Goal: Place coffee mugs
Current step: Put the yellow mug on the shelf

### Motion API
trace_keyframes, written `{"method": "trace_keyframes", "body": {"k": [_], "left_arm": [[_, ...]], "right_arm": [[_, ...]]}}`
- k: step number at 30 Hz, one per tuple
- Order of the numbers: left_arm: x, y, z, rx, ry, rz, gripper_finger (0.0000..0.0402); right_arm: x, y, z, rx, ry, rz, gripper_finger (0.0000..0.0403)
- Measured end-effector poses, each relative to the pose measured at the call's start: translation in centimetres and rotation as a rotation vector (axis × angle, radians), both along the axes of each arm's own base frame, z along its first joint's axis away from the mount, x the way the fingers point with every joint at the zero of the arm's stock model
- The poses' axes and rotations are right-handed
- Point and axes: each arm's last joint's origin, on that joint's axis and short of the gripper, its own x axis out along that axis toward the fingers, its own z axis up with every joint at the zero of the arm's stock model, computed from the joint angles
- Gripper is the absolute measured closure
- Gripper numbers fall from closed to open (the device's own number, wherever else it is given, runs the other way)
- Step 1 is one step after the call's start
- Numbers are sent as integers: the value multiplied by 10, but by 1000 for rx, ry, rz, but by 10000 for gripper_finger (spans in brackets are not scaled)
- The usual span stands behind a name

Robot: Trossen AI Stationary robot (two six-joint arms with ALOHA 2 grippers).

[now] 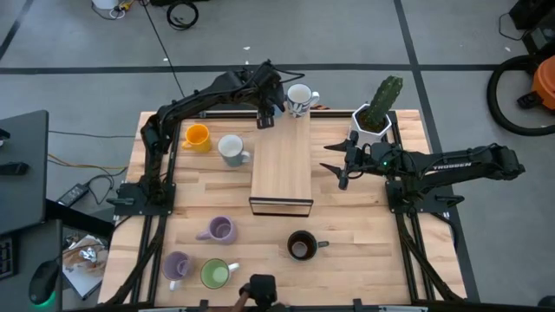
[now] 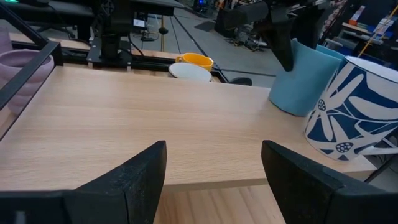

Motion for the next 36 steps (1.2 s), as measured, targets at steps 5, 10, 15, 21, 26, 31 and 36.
{"method": "trace_keyframes", "body": {"k": [5, 10, 15, 21, 26, 31, 36], "left_arm": [[-2, -5, 8, 16, -18, -8, 230], [-10, -10, 23, 36, -48, -9, 230], [-24, -24, 51, 47, -118, -47, 230], [-45, -61, 83, -57, -214, -216, 230], [-64, -80, 91, -162, -174, -163, 230], [-72, -91, 84, -259, -72, -116, 230], [-76, -97, 80, -313, -17, -84, 230]], "right_arm": [[0, 0, 0, 0, 0, 0, 134], [0, 0, 0, 1, 0, 1, 134], [0, 0, 0, 1, 0, 1, 134], [0, 0, 0, -3, 1, 1, 134], [0, 0, 0, -4, 3, 2, 134], [0, 0, -1, -3, 12, 2, 134], [0, 0, -1, 0, 14, 1, 134]]}}
